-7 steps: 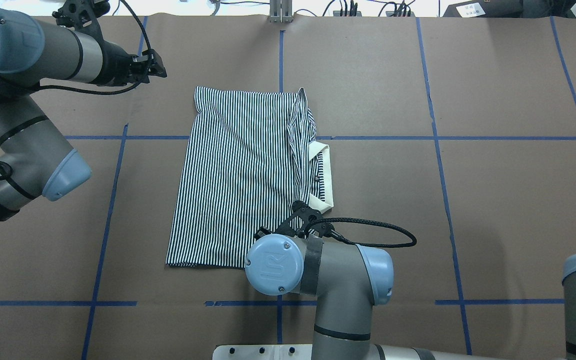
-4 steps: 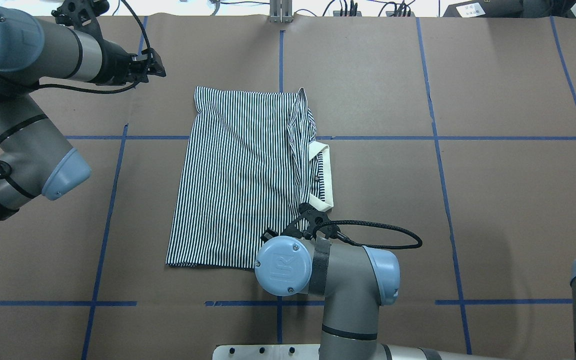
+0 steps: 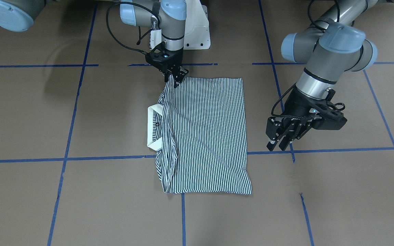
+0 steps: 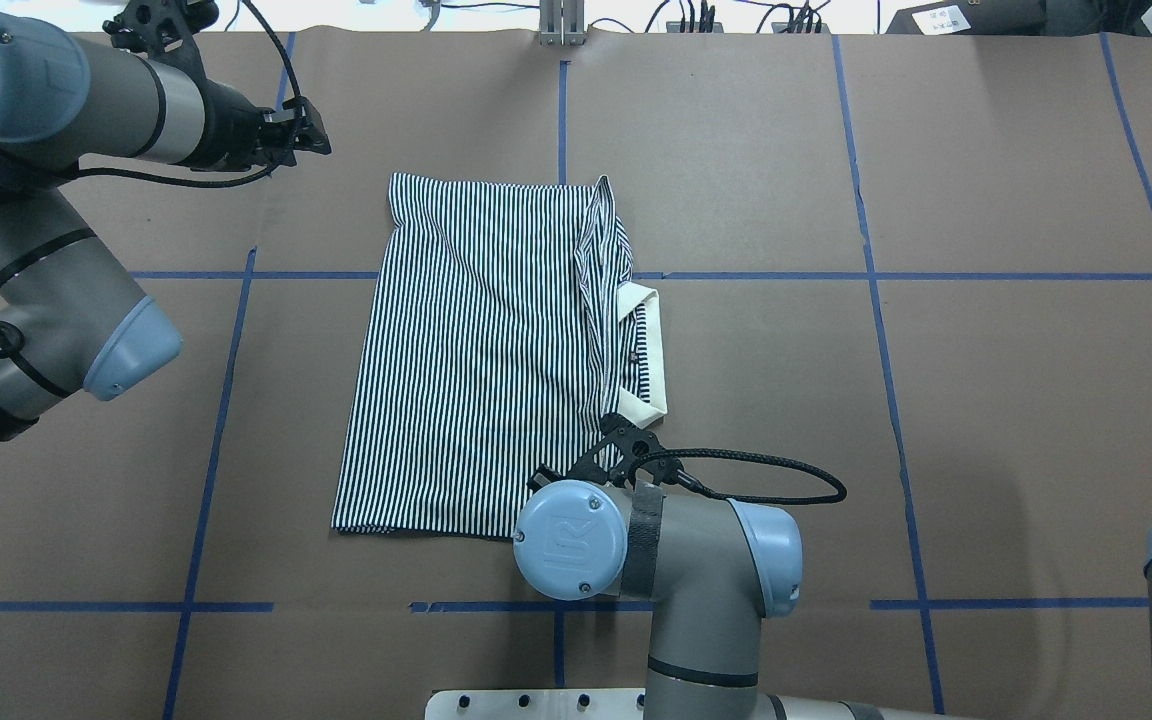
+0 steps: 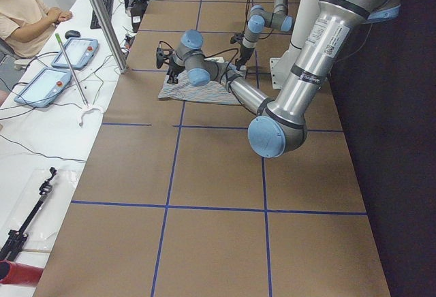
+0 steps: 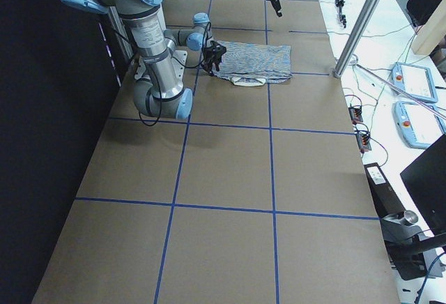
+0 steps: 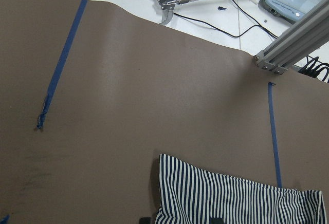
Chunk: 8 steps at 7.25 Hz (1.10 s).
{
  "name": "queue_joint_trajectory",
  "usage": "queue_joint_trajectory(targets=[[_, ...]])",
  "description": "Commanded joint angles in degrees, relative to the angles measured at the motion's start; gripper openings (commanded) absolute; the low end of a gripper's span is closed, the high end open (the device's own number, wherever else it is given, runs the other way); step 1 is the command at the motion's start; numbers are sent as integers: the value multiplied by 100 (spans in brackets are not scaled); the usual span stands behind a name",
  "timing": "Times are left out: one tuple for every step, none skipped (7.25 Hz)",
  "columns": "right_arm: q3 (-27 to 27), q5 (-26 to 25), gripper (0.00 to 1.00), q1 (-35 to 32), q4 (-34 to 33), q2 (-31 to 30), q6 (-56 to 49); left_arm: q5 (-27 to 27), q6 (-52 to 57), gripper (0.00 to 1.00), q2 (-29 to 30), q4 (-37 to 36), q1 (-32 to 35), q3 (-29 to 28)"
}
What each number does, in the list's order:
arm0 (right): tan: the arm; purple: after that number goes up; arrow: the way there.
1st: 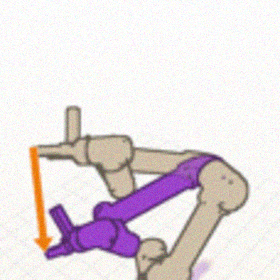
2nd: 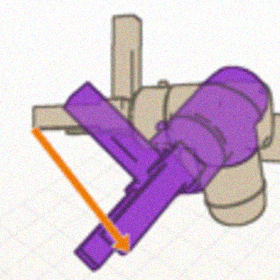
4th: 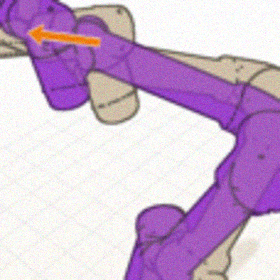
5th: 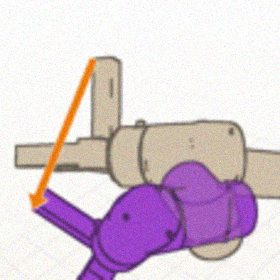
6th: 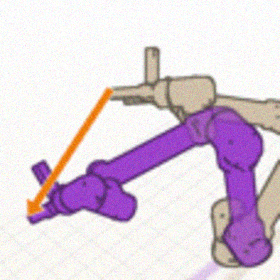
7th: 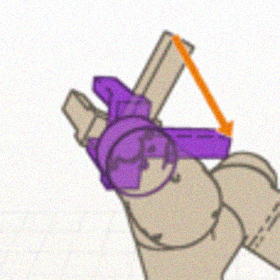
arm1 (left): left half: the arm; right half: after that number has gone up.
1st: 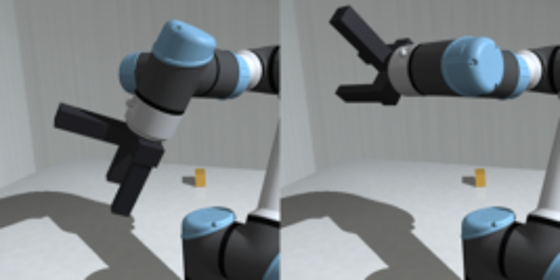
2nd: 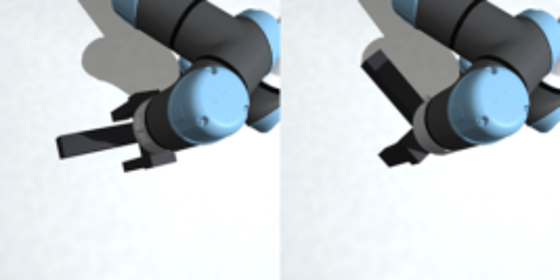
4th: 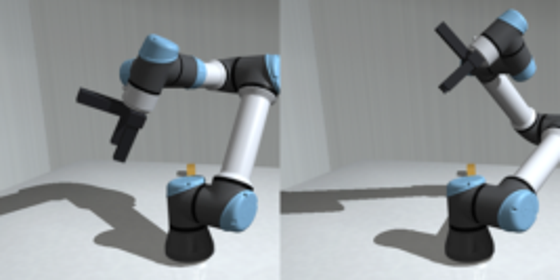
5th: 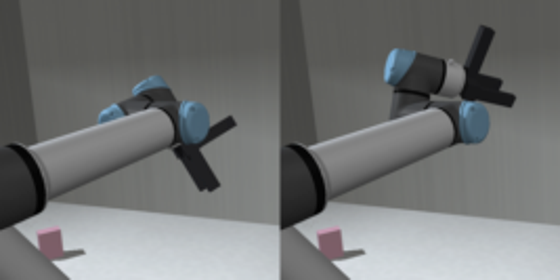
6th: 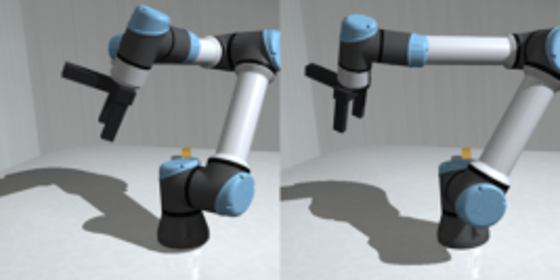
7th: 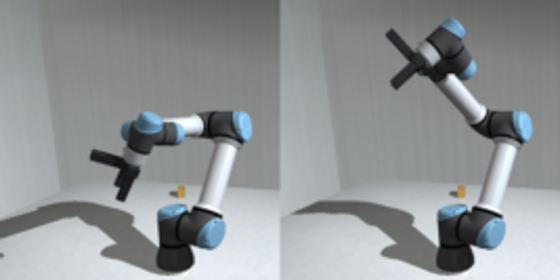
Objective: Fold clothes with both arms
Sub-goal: 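Move the right gripper to the shirt's edge nearest the robot beside the collar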
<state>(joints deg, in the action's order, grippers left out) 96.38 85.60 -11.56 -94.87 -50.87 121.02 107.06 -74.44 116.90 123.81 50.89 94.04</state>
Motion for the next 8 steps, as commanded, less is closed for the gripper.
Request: queue_joint_trajectory(targets=[[13,53,0,13,4,15,-70,-1,0,49,0,-6,0,1],[13,45,0,13,-5,33,-70,-1,0,49,0,-6,0,1],[56,27,0,13,-14,33,-79,7,0,49,0,-6,0,1],[300,19,0,-13,-66,-28,-79,8,-61,49,17,-84,-17,114],[659,19,0,-39,-75,-290,-105,95,-140,50,-9,-468,-61,498],[1029,27,0,-48,-67,-553,-140,165,-646,50,-313,-724,-297,1128],[1276,27,0,-48,-67,-721,-140,87,-1077,50,-708,-735,-717,1639],[1287,19,0,-57,-75,-749,-140,-261,-1595,51,-929,-744,-1217,1923]])
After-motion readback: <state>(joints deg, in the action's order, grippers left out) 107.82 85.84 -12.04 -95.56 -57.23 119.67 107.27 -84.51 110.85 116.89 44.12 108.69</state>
